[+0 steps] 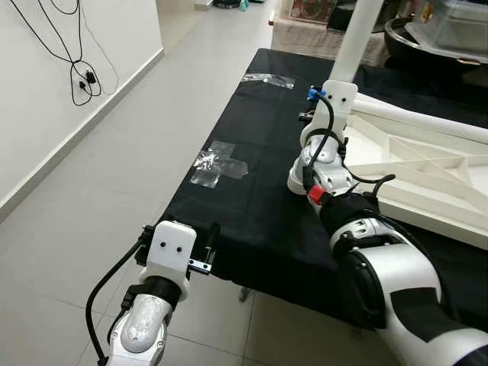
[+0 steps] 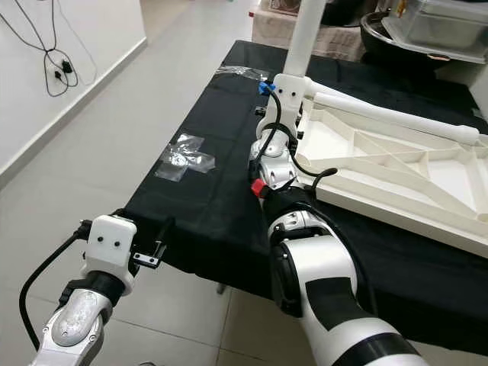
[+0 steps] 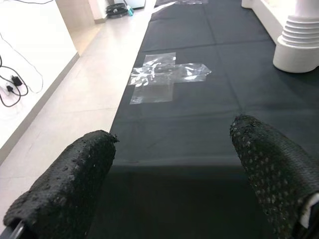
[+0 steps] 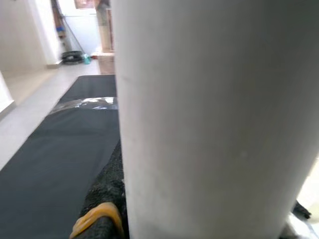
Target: Building children table
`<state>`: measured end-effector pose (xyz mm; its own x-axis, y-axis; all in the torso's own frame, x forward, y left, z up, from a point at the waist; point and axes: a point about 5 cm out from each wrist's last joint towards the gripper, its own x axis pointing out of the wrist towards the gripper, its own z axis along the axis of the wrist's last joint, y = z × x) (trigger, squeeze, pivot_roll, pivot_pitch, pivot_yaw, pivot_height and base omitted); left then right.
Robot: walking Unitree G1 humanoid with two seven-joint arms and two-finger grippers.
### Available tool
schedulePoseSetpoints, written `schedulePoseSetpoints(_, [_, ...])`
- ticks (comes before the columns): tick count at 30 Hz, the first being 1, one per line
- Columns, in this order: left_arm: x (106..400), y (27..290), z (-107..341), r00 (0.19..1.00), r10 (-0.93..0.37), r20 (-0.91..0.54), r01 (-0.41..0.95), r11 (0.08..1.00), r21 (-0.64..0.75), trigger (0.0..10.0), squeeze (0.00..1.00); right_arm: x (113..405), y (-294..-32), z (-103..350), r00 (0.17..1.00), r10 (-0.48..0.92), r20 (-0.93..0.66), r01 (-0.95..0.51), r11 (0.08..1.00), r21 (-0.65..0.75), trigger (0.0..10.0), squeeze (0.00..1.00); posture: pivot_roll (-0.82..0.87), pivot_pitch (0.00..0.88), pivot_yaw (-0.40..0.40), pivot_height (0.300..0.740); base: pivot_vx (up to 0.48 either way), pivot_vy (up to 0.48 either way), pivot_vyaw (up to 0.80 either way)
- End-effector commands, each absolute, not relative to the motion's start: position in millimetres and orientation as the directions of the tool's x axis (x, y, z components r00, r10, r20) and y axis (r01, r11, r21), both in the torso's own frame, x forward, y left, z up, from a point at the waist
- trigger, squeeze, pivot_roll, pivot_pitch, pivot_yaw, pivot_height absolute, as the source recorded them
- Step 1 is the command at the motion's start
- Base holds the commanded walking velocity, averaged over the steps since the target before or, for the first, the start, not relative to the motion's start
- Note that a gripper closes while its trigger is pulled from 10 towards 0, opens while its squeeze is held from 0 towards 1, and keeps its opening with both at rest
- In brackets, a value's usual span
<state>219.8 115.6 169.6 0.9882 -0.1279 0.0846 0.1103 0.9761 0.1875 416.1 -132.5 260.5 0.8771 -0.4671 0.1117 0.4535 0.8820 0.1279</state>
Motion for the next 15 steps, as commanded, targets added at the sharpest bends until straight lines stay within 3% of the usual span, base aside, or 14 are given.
schedulePoseSetpoints(1, [220.3,116.5,164.3,0.989,-0.131,0.064,0.116,0.973,0.198,10.0,0.00,408.6,-153.0,215.0,0.800,-0.598,-0.051,0.600,0.797,0.067,10.0,0.00,0.10,0.175,-0.075,0.740,0.000,0.000,0.00])
schedulePoseSetpoints(4, [220.6,116.8,164.2,0.990,-0.128,0.064,0.113,0.973,0.199,10.0,0.00,405.0,-154.1,218.3,0.738,-0.674,-0.037,0.674,0.732,0.098,10.0,0.00,0.10,0.175,-0.075,0.740,0.000,0.000,0.00])
schedulePoseSetpoints(6, [220.4,116.3,164.2,0.989,-0.130,0.065,0.115,0.973,0.198,10.0,0.00,400.3,-157.2,218.5,0.651,-0.758,-0.048,0.758,0.645,0.095,10.0,0.00,0.10,0.176,-0.076,0.740,0.000,0.000,0.00])
schedulePoseSetpoints(9, [220.4,115.9,163.9,0.989,-0.132,0.064,0.117,0.973,0.198,10.0,0.00,398.2,-158.6,219.1,0.613,-0.789,-0.038,0.790,0.609,0.076,10.0,0.00,0.10,0.176,-0.076,0.740,0.000,0.000,0.00])
schedulePoseSetpoints(11, [220.9,115.3,163.6,0.989,-0.134,0.063,0.119,0.973,0.198,10.0,0.00,394.0,-159.8,219.1,0.530,-0.847,-0.033,0.848,0.530,0.033,10.0,0.00,0.10,0.177,-0.073,0.740,0.000,0.000,0.00])
schedulePoseSetpoints(15, [221.4,114.6,163.9,0.989,-0.136,0.065,0.121,0.973,0.199,10.0,0.00,390.8,-159.1,220.7,0.475,-0.880,-0.012,0.880,0.474,0.026,10.0,0.00,0.10,0.179,-0.075,0.740,0.000,0.000,0.00])
